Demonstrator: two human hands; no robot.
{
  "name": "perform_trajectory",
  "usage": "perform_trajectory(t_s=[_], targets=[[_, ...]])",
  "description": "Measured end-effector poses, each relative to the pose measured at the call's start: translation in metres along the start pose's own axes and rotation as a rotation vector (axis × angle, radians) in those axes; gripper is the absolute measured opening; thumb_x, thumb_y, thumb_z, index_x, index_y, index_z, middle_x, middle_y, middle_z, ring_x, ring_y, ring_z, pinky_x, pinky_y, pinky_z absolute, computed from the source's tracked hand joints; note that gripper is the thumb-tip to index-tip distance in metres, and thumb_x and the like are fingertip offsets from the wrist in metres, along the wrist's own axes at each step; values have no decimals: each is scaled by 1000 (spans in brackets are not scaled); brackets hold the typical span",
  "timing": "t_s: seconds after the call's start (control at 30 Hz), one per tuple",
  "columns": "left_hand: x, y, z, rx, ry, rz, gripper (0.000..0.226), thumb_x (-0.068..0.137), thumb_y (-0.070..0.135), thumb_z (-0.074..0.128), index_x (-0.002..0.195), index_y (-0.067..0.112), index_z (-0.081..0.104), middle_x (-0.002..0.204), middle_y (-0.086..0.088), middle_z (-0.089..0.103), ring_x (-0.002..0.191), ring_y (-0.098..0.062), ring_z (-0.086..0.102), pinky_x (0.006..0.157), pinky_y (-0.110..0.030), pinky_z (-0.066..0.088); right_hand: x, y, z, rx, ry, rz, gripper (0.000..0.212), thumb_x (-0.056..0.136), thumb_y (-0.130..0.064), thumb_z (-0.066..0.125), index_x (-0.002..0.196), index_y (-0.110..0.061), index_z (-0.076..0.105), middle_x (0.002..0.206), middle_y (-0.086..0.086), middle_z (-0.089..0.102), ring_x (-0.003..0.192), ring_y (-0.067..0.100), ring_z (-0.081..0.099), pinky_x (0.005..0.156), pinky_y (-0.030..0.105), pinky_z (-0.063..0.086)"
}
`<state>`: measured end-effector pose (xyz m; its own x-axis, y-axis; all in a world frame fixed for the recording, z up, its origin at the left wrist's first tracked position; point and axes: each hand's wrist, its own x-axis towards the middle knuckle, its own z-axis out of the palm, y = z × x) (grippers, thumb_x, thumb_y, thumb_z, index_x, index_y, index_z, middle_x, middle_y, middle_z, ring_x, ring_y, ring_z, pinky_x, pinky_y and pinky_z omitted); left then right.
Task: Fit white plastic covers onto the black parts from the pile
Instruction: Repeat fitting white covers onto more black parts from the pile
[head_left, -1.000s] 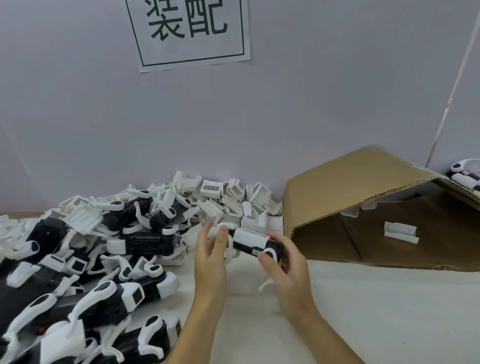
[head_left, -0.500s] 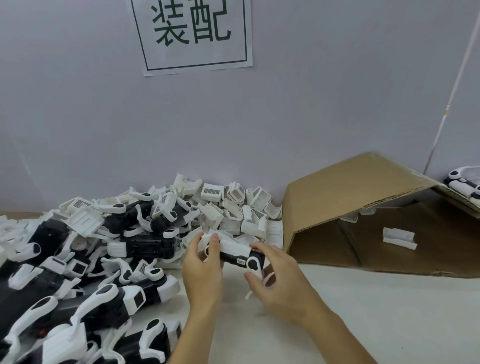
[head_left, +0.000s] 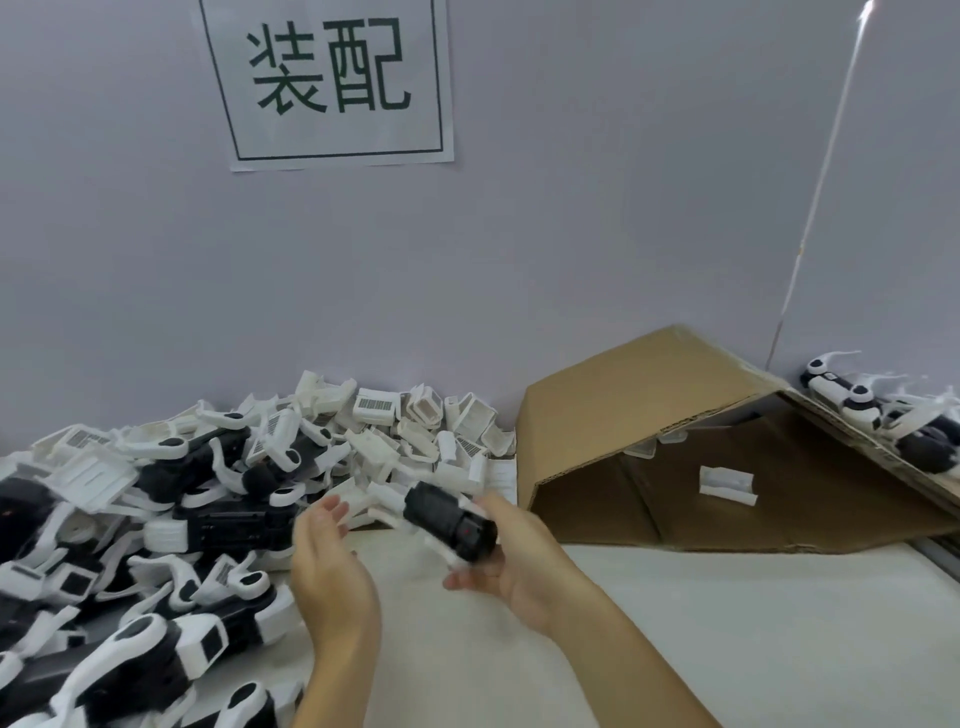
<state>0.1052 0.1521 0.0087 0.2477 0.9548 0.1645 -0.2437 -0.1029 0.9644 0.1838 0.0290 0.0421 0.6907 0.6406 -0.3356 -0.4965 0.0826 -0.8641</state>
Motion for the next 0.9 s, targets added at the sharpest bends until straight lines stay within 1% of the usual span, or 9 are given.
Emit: perform_trajectory(t_s=[0.1,0.17,0.27,0.33,0.4,0.47,0.53,0.63,0.9], targets=[[2,-1,-2,12,29,2,26,106,19,33,114,17,58,115,-4,61,112,-25,55,101,-52,41,-2,-47,10,315,2,-235,21,101,-25,51,105,-6,59,99,18,61,54,24,63,64,38,60],[1,-1,-3,13,28,5,25,106,18,33,113,18,57,114,-4,61,110,-26,54,99,-52,42,-7,-88,5,583,-3,-447,40,105,-36,41,124,-3,54,101,16,60,60,26,69,85,46,56],[0,-1,-2,7,0,-6,25,106,17,35,112,19,58,108,1,61,105,-23,55,91,-47,44,-16,-118,-16,750,-36,-620,66,103,-54,36,156,-16,24,139,20,47,108,43,65,96,50,54],[-1,0,1,-2,-27,-20,24,104,14,37,106,20,60,104,2,62,102,-23,56,86,-45,45,-15,-96,-22,662,52,-652,56,105,-45,38,151,-13,35,136,14,58,103,33,70,84,40,57],[-4,1,3,0,-53,-36,26,103,10,38,98,23,61,101,2,64,97,-23,57,81,-42,44,-9,-51,-19,458,165,-641,29,107,-27,40,117,-16,64,105,6,74,82,20,73,69,31,54],[-6,2,4,23,-85,-33,28,102,8,39,93,24,61,99,2,65,93,-21,58,78,-40,45,-1,-1,-15,180,226,-560,26,105,-11,43,102,-19,67,89,8,74,67,17,68,58,25,48],[-8,2,3,62,-117,-27,28,101,5,41,93,23,61,98,1,66,91,-19,60,75,-40,46,7,37,-15,-154,222,-471,25,102,-3,46,106,-16,68,88,10,72,61,13,65,53,22,46],[-9,-1,3,135,-185,-51,27,98,1,45,91,19,63,94,-3,67,88,-23,61,79,-42,47,12,54,-14,-545,156,-451,31,96,-2,49,99,-23,71,84,0,71,62,4,65,61,19,52],[-13,-9,5,319,-361,-67,25,94,-1,51,88,17,66,92,-1,69,87,-23,68,83,-46,53,10,51,-15,-588,164,-459,33,94,-3,49,87,-26,72,77,0,70,65,7,67,69,24,58]])
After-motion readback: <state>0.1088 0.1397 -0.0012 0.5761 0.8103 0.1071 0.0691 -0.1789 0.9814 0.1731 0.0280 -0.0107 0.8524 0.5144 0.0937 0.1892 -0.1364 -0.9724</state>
